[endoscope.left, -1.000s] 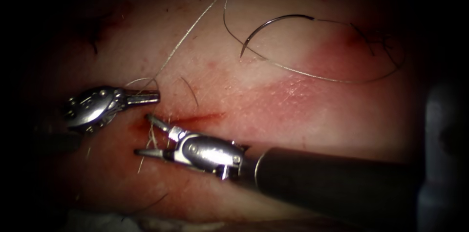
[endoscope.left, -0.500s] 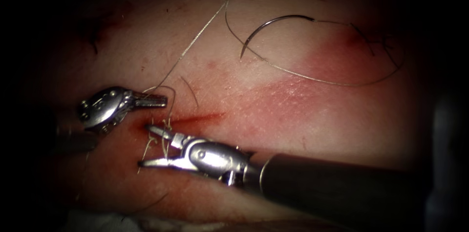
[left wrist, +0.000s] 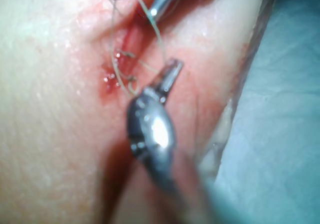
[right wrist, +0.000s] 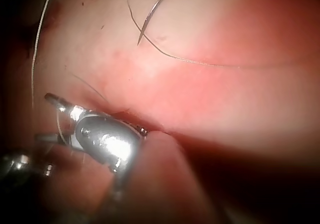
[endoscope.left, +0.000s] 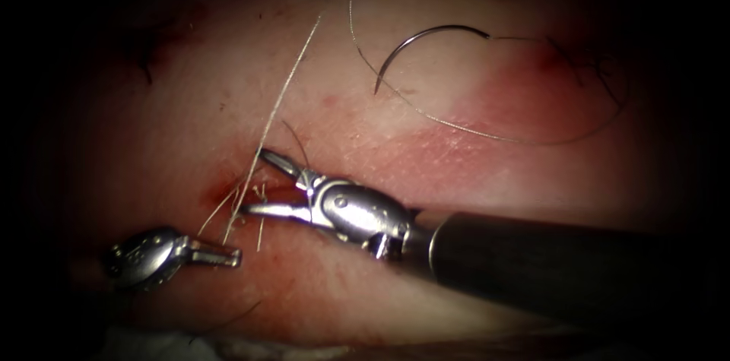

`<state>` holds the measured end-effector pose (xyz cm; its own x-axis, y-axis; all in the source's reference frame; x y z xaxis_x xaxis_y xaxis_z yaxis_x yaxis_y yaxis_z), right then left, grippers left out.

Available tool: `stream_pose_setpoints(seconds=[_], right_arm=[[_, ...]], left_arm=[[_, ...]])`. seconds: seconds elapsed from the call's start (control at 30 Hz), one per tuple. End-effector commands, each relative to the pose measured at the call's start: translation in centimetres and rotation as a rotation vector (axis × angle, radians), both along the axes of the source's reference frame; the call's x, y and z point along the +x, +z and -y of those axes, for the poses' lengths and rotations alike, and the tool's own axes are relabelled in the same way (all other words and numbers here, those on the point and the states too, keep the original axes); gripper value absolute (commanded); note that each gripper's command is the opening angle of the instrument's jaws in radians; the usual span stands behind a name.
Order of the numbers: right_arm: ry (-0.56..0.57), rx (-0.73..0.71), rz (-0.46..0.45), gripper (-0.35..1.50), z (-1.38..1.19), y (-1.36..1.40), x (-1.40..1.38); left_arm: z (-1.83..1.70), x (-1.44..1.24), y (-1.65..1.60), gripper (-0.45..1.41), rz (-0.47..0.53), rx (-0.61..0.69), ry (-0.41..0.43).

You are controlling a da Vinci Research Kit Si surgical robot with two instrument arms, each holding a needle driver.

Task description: Wound Closure

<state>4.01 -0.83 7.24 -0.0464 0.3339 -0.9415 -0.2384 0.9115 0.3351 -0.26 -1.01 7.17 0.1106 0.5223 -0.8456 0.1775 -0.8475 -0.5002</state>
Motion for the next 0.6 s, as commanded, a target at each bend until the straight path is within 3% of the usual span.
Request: stream_pose_setpoints(seconds=[0.03,0.2,0.4,0.6], right_arm=[[-0.013,0.002,0.011,1.2,0.09,0.07,0.13],[-0.008,0.0,0.015,1.2,0.09,0.09,0.2],[-0.004,0.0,0.02,1.2,0.09,0.09,0.3],[0.004,0.004,0.063,1.2,0.1,0.15,0.37]], left_arm=[[0.06,-0.08,0.0,-0.45,0.011,0.01,0.006],[0.13,-0.2,-0.15,-0.45,0.034,0.018,0.017],[0.38,-0.61,-0.27,-0.45,0.07,0.011,0.038],[0.26,-0.9,-0.36,-0.45,0.091,0.027,0.054]])
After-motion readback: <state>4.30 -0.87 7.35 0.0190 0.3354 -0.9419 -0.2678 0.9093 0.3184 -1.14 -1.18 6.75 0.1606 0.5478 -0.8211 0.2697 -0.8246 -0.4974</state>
